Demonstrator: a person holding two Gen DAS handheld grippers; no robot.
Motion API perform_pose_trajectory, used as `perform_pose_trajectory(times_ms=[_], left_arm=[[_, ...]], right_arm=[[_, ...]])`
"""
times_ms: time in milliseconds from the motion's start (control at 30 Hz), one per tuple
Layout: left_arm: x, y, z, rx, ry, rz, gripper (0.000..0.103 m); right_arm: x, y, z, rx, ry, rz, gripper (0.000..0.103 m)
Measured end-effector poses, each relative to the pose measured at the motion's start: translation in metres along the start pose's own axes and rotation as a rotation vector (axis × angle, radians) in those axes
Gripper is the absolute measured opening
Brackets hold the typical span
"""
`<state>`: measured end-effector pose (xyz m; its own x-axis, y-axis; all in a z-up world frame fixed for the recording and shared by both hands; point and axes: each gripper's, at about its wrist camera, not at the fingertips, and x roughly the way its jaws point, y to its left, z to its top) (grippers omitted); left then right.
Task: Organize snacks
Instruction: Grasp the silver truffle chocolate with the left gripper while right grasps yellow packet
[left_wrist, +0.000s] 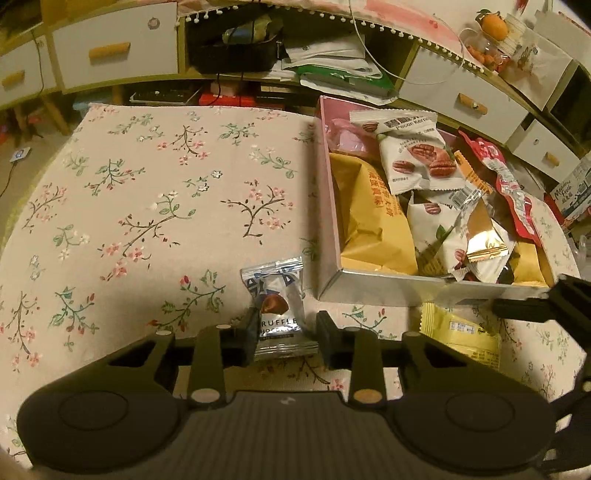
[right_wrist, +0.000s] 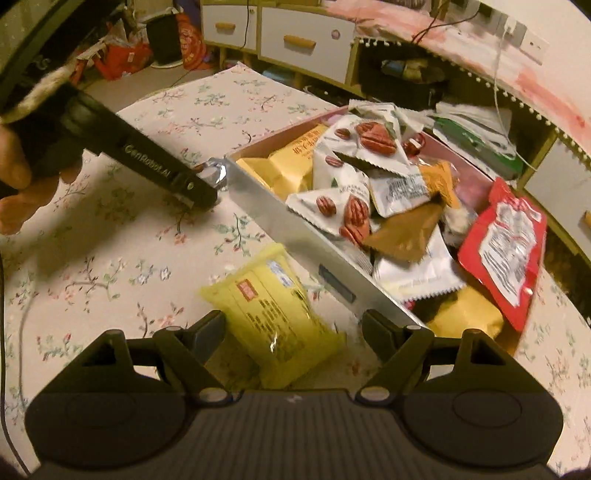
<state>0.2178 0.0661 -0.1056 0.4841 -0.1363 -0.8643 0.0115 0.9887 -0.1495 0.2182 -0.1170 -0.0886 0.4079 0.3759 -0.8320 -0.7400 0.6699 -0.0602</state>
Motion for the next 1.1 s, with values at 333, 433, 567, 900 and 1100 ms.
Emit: perform_pose_trajectory(times_ms=[333, 433, 567, 900, 1100], left_arm=[[0.002, 0.000, 0.001, 0.015, 0.007, -0.011, 0.038], [0.000, -0.001, 0.001, 0.022, 0.007, -0.008, 0.038], [-0.002, -0.002, 0.000, 0.025, 0.009, -0.009, 0.038], [-0.010, -0.001, 0.000, 0.029, -0.004, -0.018, 0.038], [-0.014, -0.003, -0.001, 0.032, -0.007, -0.025, 0.038]], right_arm=[[0.015, 0.000, 0.006, 0.013, 0.005, 0.075, 0.053], [0.015, 0.006, 0.006, -0.004, 0.012, 0.067, 0.045], [0.012, 0.015, 0.009, -0.032, 0.036, 0.055, 0.039], [-0.003, 0.029, 0.013, -0.069, 0.035, 0.029, 0.039], [-0.016, 0.037, 0.014, -0.080, 0.018, 0.034, 0.039]])
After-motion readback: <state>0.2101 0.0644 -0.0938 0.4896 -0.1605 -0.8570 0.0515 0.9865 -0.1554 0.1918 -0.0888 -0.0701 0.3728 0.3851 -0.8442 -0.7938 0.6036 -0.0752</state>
